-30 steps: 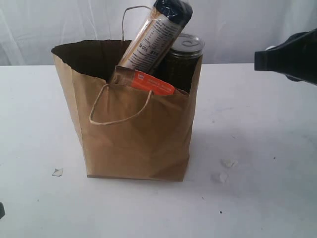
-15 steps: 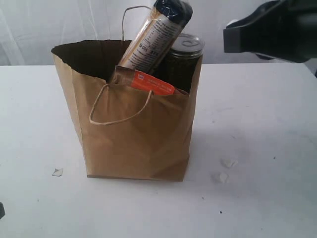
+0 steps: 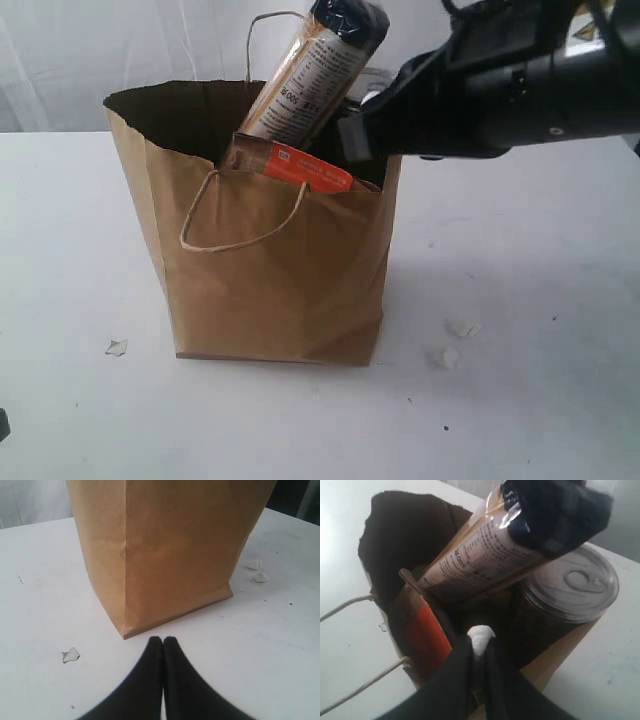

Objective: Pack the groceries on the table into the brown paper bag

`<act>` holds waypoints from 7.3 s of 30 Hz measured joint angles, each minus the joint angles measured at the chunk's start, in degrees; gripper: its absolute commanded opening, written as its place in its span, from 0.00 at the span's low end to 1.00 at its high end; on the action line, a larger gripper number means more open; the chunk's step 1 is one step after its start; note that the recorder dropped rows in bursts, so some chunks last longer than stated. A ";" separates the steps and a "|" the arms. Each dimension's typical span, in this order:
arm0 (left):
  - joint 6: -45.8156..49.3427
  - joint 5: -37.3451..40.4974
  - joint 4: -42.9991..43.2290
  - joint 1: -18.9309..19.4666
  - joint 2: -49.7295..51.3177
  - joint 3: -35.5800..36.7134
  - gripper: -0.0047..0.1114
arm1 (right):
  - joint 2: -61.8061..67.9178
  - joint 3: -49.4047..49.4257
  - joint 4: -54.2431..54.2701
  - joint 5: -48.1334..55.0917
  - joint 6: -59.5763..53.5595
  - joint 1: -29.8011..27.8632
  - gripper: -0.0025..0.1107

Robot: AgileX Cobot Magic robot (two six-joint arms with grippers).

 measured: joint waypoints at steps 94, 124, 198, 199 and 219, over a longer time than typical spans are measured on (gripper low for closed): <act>0.00 0.00 0.00 0.00 0.00 0.00 0.04 | -15.88 2.15 -24.21 28.10 18.72 0.36 0.43; 0.00 0.00 0.00 0.00 0.00 0.00 0.04 | 16.73 26.39 -11.37 -16.58 33.16 -16.31 0.43; 0.00 0.00 0.00 0.00 0.00 0.00 0.04 | 3.10 18.89 -8.88 -15.26 23.24 -18.99 0.02; 0.00 0.00 0.00 0.00 0.00 0.00 0.04 | 0.63 18.89 -8.88 -14.46 22.69 -18.99 0.02; 0.00 0.00 0.00 0.00 0.00 0.00 0.04 | -17.30 14.22 9.32 -11.97 -7.59 -13.39 0.02</act>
